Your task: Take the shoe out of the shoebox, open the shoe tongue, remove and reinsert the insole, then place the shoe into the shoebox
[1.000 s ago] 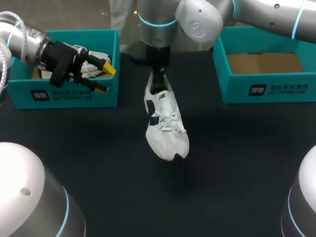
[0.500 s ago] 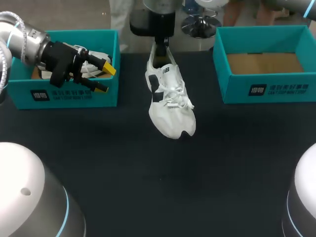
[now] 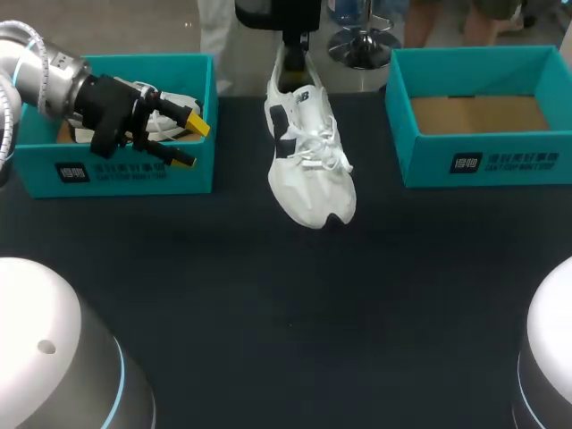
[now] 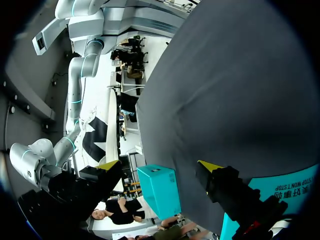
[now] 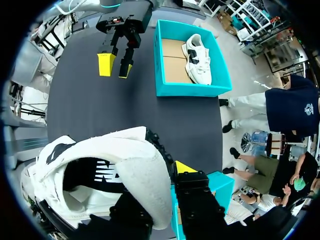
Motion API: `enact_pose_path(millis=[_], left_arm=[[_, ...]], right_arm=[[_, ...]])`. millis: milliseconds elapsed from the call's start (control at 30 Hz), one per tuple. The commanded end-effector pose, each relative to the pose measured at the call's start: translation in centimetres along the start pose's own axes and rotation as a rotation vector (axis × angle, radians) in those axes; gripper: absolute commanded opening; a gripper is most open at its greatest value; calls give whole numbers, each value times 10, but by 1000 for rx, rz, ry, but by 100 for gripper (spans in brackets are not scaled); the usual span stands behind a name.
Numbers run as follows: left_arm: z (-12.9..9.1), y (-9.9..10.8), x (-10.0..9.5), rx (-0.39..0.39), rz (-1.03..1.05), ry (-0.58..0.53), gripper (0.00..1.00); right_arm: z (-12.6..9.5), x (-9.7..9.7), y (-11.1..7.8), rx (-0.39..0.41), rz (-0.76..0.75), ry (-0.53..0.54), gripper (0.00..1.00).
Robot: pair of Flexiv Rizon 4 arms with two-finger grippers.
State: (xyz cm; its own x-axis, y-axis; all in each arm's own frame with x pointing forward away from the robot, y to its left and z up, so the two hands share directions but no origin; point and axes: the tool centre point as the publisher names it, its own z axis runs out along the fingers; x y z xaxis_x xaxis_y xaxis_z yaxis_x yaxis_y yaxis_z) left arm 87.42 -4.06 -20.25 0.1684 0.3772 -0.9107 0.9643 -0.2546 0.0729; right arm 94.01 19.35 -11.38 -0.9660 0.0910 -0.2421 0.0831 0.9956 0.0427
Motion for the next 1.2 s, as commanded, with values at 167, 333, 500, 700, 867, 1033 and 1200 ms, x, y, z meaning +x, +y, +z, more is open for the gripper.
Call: enact_pose_path(millis=[167,333,500,700,867,1033,1200], left_arm=[[0,0,0,1,1,2,100],[0,0,0,1,1,2,100],[0,0,0,1,1,2,100],[0,0,0,1,1,2,100],[0,0,0,1,1,2,100],[0,0,0,1,1,2,100],[0,0,0,1,1,2,100]], right_arm=[[-1,0,-1,-3,1,-1,0],[-1,0,-1,-3,1,-1,0],[1,-14,-7,-42,51,-10,0],[7,-40,-34,-40,56,-72,0],[14,-55,-62,6,-1,-88,0],[30,-70,-102,74,9,-63,0],[42,-82,-138,107,9,-49,0]])
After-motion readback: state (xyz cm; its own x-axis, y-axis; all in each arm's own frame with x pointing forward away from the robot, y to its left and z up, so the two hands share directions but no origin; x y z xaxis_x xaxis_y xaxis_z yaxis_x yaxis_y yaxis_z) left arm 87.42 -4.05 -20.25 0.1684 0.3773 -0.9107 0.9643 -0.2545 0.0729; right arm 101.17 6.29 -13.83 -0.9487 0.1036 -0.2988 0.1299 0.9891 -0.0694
